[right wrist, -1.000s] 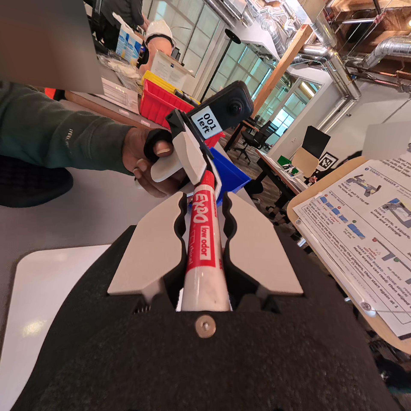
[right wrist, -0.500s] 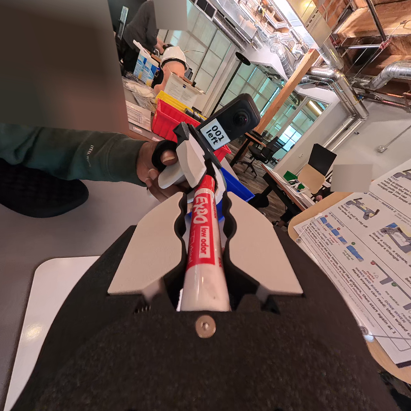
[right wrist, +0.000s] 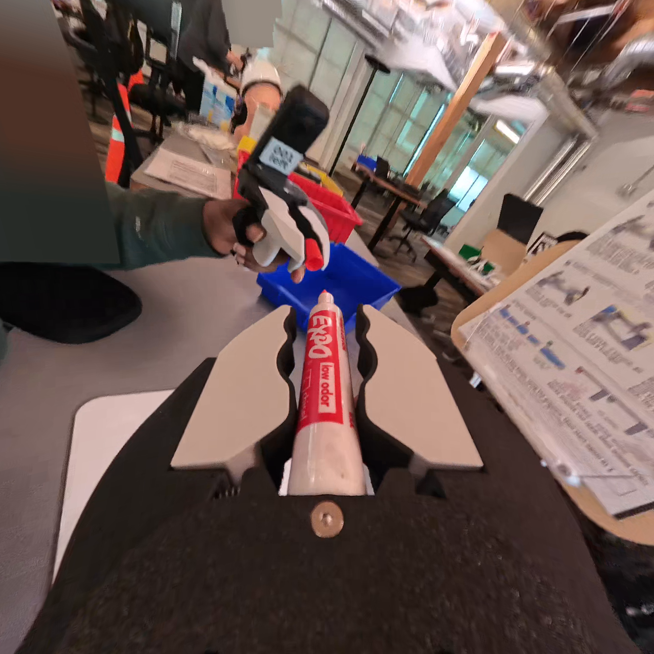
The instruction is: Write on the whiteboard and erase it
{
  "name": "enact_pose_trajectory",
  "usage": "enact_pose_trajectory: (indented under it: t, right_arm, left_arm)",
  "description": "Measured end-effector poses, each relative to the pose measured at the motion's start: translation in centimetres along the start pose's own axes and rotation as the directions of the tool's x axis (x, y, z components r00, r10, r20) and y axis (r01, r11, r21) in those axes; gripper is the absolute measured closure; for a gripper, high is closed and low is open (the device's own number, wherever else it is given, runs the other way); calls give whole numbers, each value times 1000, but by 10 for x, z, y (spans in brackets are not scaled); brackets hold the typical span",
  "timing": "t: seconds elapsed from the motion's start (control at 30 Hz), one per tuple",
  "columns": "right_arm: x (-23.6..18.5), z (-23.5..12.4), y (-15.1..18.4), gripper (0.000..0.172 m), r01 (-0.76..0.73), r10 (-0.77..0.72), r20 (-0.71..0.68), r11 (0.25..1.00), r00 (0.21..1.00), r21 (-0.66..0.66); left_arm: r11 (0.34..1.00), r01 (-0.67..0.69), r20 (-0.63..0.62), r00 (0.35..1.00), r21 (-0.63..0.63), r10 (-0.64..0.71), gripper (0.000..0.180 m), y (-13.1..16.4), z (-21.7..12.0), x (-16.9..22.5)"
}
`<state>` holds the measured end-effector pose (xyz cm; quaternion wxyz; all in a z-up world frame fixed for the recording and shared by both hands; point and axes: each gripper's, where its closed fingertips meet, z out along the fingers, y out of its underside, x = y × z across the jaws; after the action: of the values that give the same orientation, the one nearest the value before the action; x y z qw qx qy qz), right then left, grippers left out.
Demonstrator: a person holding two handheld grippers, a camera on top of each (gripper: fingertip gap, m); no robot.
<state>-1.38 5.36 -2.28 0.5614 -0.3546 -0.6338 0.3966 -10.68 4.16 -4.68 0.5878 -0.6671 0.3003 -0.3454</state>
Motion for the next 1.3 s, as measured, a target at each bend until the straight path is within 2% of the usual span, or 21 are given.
enact_pose_trajectory:
  t: [0.17, 0.27, 0.37, 0.53, 0.73, 0.83, 0.9, 1.0, 1.1, 1.3]
  right_arm:
    - [-17, 21, 52, 137, -128, 141, 72, 978, 987, -163]
    - [-36, 37, 87, 136, -190, 231, 105, 933, 967, -304]
    - [-56, 49, 117, 137, -242, 315, 120, 879, 941, -412]
    - [-77, 64, 156, 136, -283, 400, 104, 787, 911, -549]
    - [-91, 84, 187, 137, -367, 510, 47, 676, 859, -638]
    - [-95, 91, 192, 136, -264, 431, 116, 721, 895, -641]
    - [-101, 95, 188, 137, -95, 278, 228, 803, 933, -589]
    - [-104, 97, 185, 136, 93, 86, 294, 833, 952, -545]
    - [-109, 98, 183, 136, 180, 5, 330, 830, 944, -528]
    - [-105, 94, 198, 136, 240, -28, 337, 757, 941, -608]
  left_arm:
    - [993, -59, 98, 993, -106, 70, 161, 51, -9, -15]
    - [980, -90, 135, 984, -175, 114, 161, 89, -12, -20]
    - [975, -115, 167, 975, -190, 148, 161, 118, -17, -18]
    - [964, -169, 197, 957, -208, 210, 160, 143, -26, -12]
    - [946, -190, 196, 950, -261, 245, 160, 161, -35, -12]
    - [929, -222, 212, 933, -296, 290, 160, 169, -43, -17]
    - [916, -242, 226, 920, -319, 321, 160, 173, -49, -22]
    - [919, -227, 235, 921, -321, 310, 160, 175, -53, -24]
    - [922, -219, 237, 923, -319, 301, 160, 176, -52, -24]
    - [920, -204, 237, 927, -335, 292, 160, 183, -50, -25]
